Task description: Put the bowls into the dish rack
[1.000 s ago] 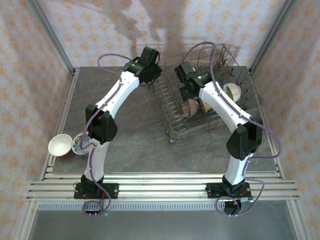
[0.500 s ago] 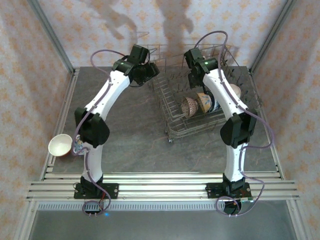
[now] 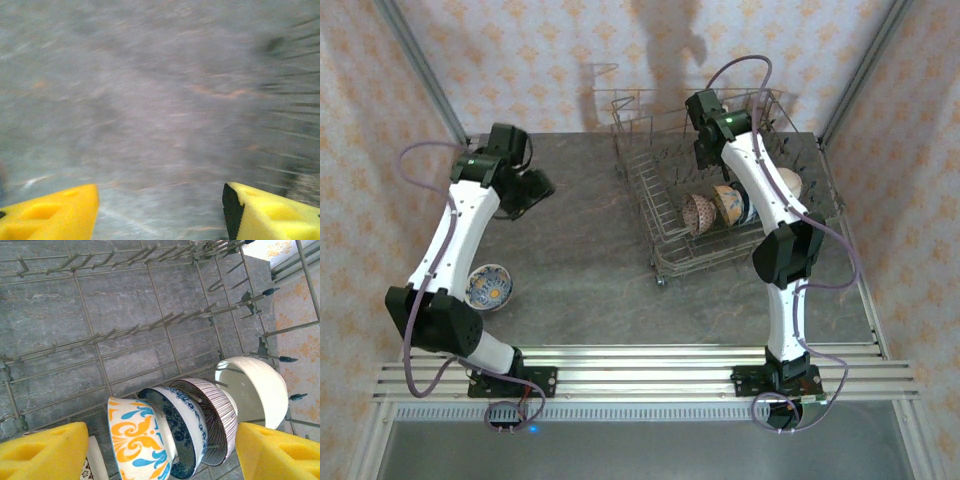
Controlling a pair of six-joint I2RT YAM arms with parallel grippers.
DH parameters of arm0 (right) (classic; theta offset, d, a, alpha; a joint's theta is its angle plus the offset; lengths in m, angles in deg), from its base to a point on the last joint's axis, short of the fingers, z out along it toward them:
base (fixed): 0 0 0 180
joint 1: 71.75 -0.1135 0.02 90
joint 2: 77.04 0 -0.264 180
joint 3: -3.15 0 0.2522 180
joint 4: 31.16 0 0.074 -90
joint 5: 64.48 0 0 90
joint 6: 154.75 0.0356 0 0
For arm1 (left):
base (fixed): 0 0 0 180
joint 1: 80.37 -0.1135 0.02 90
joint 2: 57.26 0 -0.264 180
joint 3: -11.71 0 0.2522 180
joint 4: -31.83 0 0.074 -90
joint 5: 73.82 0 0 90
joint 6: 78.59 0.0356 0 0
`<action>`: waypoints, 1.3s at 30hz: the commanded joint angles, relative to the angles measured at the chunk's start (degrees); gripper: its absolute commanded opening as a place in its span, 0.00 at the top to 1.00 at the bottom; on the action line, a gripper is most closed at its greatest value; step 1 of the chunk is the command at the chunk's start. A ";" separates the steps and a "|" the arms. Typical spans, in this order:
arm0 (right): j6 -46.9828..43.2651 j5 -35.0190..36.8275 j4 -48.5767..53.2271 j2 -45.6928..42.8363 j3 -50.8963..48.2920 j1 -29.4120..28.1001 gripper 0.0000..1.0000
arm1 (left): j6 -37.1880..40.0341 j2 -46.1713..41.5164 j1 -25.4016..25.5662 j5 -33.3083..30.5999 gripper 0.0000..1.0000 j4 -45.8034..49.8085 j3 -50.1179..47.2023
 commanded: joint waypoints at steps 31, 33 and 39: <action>2.66 -3.83 -0.52 -5.42 -8.51 -0.35 0.23 | 5.48 6.34 -15.25 -3.49 0.98 -0.87 -23.78; 2.81 -3.89 -0.52 -5.47 -8.55 -0.35 0.23 | 5.49 5.52 -15.28 -2.88 1.00 -0.75 -23.56; 2.99 -4.21 -0.31 -5.07 -7.49 -0.36 0.23 | 5.13 4.60 -14.17 0.20 1.00 -0.67 -22.34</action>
